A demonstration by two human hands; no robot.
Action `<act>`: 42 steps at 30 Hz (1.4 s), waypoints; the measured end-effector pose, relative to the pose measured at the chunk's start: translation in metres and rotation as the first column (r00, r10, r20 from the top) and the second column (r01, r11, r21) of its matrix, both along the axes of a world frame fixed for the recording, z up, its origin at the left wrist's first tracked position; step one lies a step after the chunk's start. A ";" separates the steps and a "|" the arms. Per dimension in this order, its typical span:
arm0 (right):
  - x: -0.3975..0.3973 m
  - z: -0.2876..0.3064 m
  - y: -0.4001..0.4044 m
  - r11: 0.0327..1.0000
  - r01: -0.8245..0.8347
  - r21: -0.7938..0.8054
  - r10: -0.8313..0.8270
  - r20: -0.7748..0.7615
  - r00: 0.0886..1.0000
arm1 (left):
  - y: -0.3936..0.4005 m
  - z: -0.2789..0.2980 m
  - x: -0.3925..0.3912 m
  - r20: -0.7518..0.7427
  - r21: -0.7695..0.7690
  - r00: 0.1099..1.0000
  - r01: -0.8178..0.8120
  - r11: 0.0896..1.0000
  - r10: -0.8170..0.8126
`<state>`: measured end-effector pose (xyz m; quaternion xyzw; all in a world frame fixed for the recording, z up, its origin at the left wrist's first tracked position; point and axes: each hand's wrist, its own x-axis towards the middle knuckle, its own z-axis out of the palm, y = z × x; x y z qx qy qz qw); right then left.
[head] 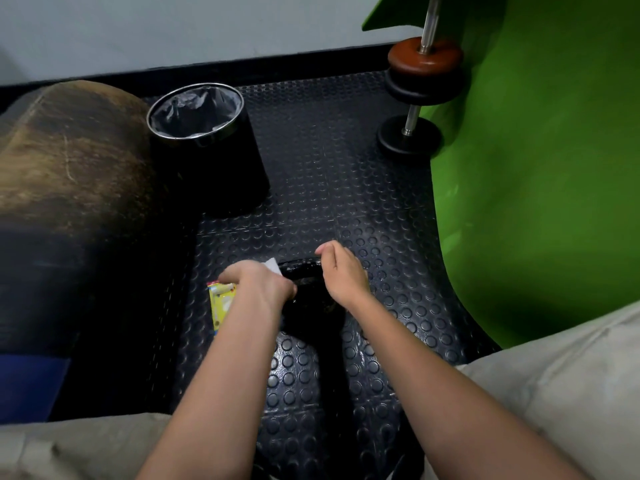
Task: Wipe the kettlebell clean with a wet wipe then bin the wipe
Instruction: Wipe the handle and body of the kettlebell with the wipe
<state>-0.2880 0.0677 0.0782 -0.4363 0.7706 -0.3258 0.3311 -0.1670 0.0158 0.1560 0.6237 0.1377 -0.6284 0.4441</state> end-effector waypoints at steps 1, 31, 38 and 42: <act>0.000 -0.001 0.000 1.000 0.006 -0.004 -0.006 0.001 1.000 | 0.004 0.003 -0.009 0.039 -0.014 0.999 -0.020 1.000 0.021; 0.000 -0.001 -0.001 1.000 0.022 -0.014 -0.022 -0.008 1.000 | 0.028 0.007 -0.037 -0.092 -0.045 0.994 -0.060 0.997 0.055; -0.002 0.002 0.002 1.000 -0.003 -0.002 0.003 0.003 1.000 | 0.013 -0.003 0.010 0.085 0.082 0.964 0.244 0.966 -0.251; -0.002 0.002 0.002 1.000 -0.008 -0.003 0.008 0.009 1.000 | 0.000 -0.016 0.039 -0.465 0.068 0.874 -0.124 0.990 0.141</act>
